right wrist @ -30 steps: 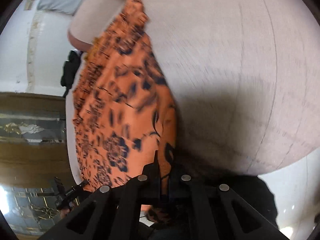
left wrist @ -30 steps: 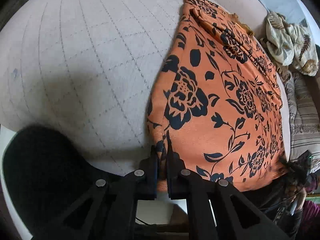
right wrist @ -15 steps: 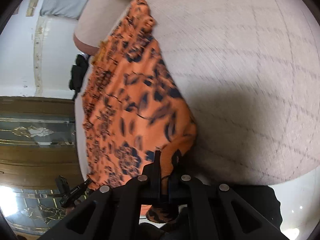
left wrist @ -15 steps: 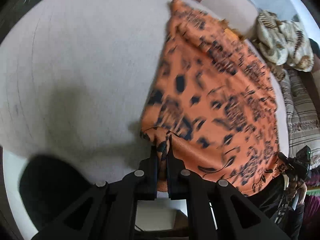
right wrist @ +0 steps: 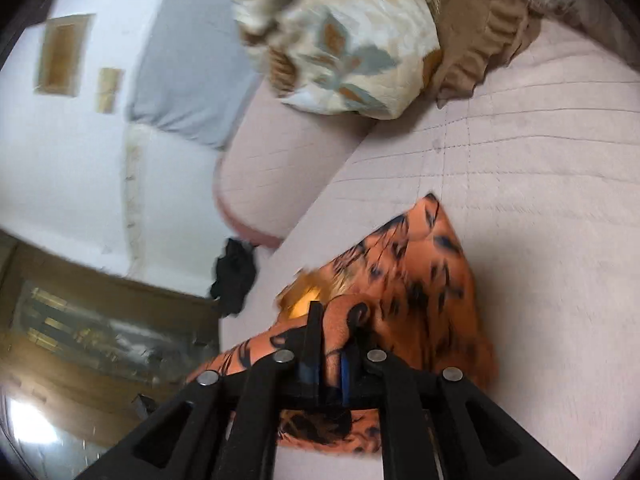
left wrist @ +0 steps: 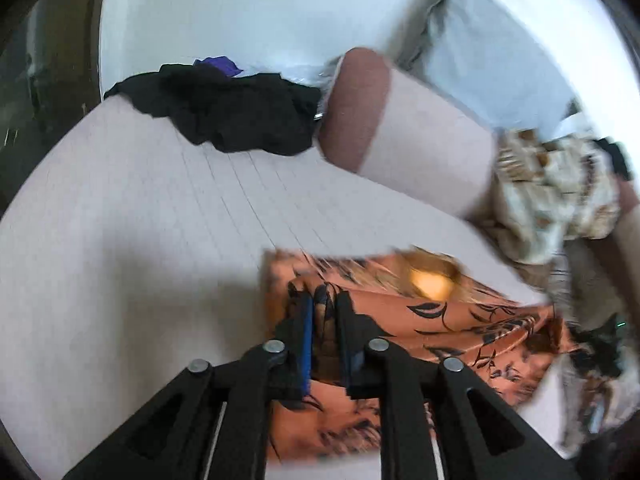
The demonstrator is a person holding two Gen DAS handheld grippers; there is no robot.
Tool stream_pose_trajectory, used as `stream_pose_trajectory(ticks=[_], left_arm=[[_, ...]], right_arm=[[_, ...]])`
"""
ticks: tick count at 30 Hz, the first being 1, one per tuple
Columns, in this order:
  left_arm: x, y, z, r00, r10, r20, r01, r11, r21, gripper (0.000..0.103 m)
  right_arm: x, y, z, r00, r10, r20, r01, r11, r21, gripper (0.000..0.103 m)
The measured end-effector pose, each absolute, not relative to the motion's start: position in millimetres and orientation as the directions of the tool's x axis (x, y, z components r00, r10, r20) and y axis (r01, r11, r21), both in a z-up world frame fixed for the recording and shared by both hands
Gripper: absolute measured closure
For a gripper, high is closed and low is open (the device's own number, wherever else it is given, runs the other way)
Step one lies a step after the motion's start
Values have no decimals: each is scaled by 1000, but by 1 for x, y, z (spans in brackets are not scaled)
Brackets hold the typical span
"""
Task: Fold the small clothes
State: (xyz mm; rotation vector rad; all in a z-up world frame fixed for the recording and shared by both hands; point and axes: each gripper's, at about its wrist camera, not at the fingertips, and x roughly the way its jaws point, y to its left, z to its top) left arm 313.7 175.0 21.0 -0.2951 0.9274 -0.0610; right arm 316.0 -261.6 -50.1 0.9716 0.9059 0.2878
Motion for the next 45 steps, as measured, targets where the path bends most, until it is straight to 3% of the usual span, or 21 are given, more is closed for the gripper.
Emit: stream_pose_trajectory(ticks=[1, 2, 3, 5, 8, 12, 14, 17, 18, 19, 20, 21, 22, 23, 25, 37, 42, 44, 45], left_arm=[[326, 170, 7, 580, -130, -804, -98, 969, -228, 73], [342, 165, -15, 533, -83, -842, -122, 977, -173, 65], [355, 162, -38, 470, -61, -881, -135, 981, -140, 65], [359, 166, -64, 397, -99, -912, -149, 974, -171, 65], [337, 180, -53, 473, -116, -873, -162, 963, -216, 64], [296, 196, -35, 536, -112, -837, -134, 967, -215, 39], [285, 194, -38, 534, -124, -836, -129, 966, -225, 33], [289, 171, -70, 442, -158, -883, -71, 975, -210, 32], [293, 161, -83, 402, -156, -902, -40, 981, -188, 32], [293, 153, -86, 429, -108, -897, -23, 991, -130, 32], [293, 147, -85, 455, -78, -887, -8, 996, -92, 42], [296, 140, -83, 447, -99, -889, 16, 995, -103, 73], [299, 138, -81, 431, -125, -894, 16, 991, -132, 80], [303, 138, -76, 417, -124, -900, -6, 990, -139, 88], [305, 139, -65, 416, -122, -901, -26, 989, -146, 90], [221, 151, 29, 575, -162, -802, 27, 984, -179, 91], [163, 162, -8, 521, -191, -832, 1, 975, -223, 91], [154, 164, -50, 433, -207, -878, 7, 974, -226, 90], [152, 166, -75, 383, -188, -905, -9, 978, -207, 82]], right_arm=[[336, -257, -71, 574, 571, -587, 220, 583, 782, 38], [344, -253, -87, 537, 538, -650, 274, 618, 737, 18], [347, -247, -103, 513, 489, -705, 319, 654, 686, 13], [338, -243, -115, 538, 478, -694, 310, 653, 691, 13], [315, -244, -105, 593, 420, -687, 276, 696, 663, 13], [296, -247, -96, 570, 356, -740, 239, 790, 564, 13], [298, -243, -106, 519, 376, -767, 228, 804, 549, 13], [301, -228, -114, 466, 416, -781, 171, 824, 541, 13], [302, -218, -113, 464, 417, -781, 139, 837, 529, 15], [305, -207, -114, 455, 442, -773, 109, 834, 541, 28], [309, -198, -117, 432, 452, -781, 102, 835, 540, 42], [311, -193, -119, 411, 435, -801, 112, 848, 518, 59], [312, -191, -121, 400, 413, -818, 126, 859, 496, 72], [315, -192, -121, 383, 425, -820, 139, 851, 506, 74], [315, -197, -118, 379, 429, -820, 146, 847, 511, 79], [252, -180, -25, 460, 474, -751, 12, 842, 539, 82], [181, -184, -48, 402, 494, -771, 49, 829, 557, 82], [157, -185, -85, 333, 503, -798, 88, 826, 557, 77], [149, -188, -106, 292, 495, -819, 129, 828, 546, 69]])
